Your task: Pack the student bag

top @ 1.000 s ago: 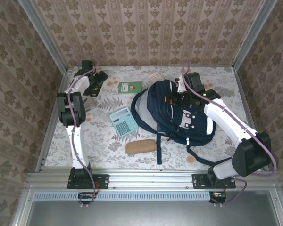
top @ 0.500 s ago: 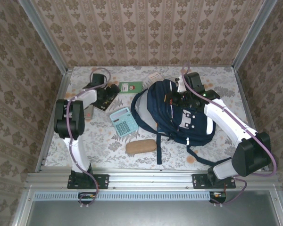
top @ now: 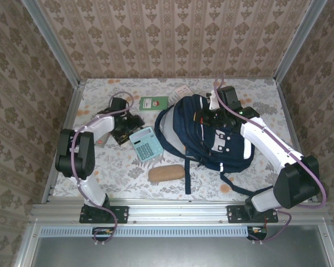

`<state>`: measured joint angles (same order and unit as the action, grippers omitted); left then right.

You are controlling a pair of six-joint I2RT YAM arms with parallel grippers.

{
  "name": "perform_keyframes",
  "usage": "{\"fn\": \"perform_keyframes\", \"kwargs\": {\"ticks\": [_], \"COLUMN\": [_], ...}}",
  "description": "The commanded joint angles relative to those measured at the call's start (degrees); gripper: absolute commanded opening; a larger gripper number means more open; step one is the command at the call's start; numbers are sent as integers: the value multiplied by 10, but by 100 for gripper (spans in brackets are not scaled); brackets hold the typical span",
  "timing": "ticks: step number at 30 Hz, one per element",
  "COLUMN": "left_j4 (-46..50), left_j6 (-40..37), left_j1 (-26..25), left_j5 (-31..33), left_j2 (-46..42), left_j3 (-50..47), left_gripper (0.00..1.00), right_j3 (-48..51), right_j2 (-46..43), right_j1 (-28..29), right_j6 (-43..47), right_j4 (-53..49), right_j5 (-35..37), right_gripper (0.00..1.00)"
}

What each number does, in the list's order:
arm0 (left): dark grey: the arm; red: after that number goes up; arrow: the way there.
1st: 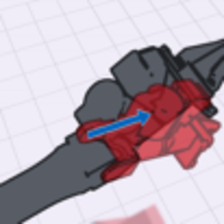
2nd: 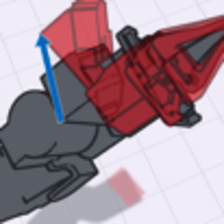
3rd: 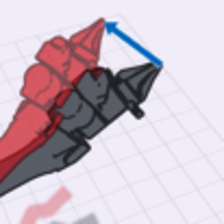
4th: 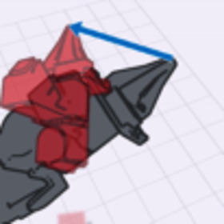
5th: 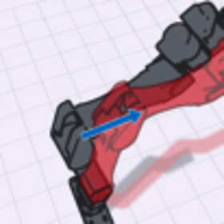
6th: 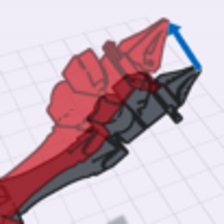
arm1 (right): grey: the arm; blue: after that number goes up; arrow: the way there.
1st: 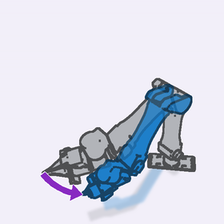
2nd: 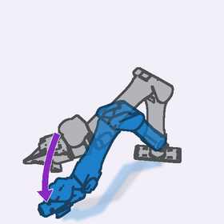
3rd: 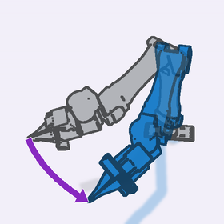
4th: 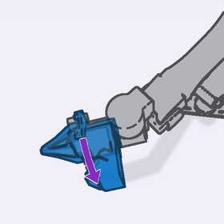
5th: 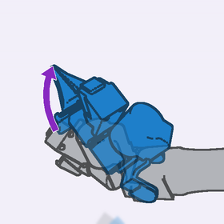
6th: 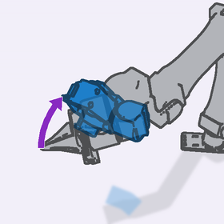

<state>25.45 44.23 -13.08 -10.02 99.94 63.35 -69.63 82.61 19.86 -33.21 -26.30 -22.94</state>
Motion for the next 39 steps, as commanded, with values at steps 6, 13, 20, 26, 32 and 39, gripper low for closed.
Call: {"fn": "perform_keyframes", "kwargs": {"ticks": [6, 13, 20, 26, 32, 39], "left_j4": [165, 187, 43, -58, -89, -86], "left_j6": [99, 130, 66, 39, 36, 46], "left_j1": [11, 16, 22, 35, 32, 15], "left_j5": [114, 145, 61, 23, 10, -8], "left_j2": [-179, -233, -197, -103, -4, 59], "left_j3": [-107, -150, -124, -74, 10, 35], "left_gripper": [97, 99, 98, 93, 89, 89], "right_j3": [2, -5, -3, 9, 12, 14], "right_j2": [-12, 2, -4, -14, -16, -10], "right_j1": [0, 0, 1, 1, 4, 4], "right_j6": [10, 10, 11, 8, 6, 20], "right_j4": [20, 24, 18, 17, 16, 1], "right_j5": [-30, -40, -39, -36, -29, -1], "right_gripper": [0, 0, 0, 0, 0, 0]}}
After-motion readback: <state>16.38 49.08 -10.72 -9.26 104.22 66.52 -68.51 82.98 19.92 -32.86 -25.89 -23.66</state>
